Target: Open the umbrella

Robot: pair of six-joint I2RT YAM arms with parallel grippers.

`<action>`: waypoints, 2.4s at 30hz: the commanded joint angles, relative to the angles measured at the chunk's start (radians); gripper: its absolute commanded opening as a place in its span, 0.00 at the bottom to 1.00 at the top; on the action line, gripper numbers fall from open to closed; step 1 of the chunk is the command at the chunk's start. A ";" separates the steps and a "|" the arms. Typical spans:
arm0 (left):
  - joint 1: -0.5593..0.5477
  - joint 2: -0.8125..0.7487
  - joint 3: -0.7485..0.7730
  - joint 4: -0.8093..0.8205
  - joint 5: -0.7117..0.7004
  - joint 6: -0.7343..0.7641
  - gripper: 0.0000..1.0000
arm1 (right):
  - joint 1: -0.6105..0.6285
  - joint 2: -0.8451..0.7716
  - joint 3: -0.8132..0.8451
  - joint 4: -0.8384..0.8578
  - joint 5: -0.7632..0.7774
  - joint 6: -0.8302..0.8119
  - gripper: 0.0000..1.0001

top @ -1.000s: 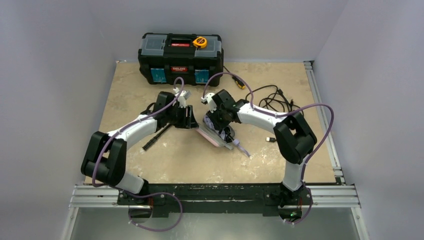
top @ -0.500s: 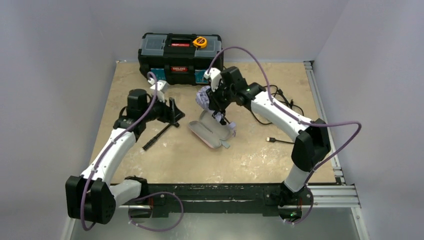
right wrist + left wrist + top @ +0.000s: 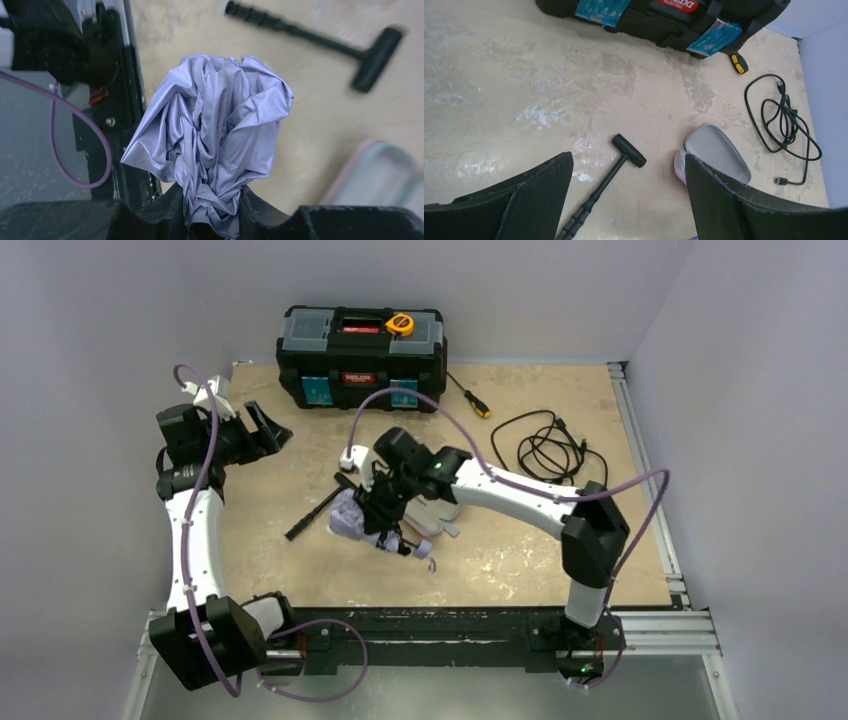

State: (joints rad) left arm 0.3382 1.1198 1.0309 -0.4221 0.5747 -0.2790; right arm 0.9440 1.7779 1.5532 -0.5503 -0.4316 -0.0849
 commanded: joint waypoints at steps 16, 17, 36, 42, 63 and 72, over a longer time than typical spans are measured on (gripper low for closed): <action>0.054 -0.081 -0.066 -0.148 0.149 0.054 0.83 | -0.374 0.163 -0.104 0.038 0.109 -0.164 0.00; 0.054 -0.069 -0.064 -0.140 0.152 0.055 0.83 | -0.430 0.191 -0.078 0.028 0.120 -0.193 0.00; -0.107 -0.326 -0.073 -0.264 0.494 0.894 0.95 | -0.552 0.091 0.226 -0.244 -0.498 -0.128 0.00; -0.457 -0.449 -0.082 -0.300 0.303 1.284 0.98 | -0.400 0.040 0.194 -0.179 -0.631 0.022 0.00; -0.940 -0.335 -0.061 -0.305 -0.129 1.758 1.00 | -0.225 0.026 0.142 -0.055 -0.808 0.196 0.00; -0.988 -0.289 -0.060 -0.364 -0.186 1.763 1.00 | -0.184 0.006 0.163 -0.062 -0.813 0.170 0.00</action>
State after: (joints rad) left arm -0.6258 0.8200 0.9417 -0.7464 0.4198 1.4597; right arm 0.7341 1.8393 1.6535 -0.6498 -1.1584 0.0784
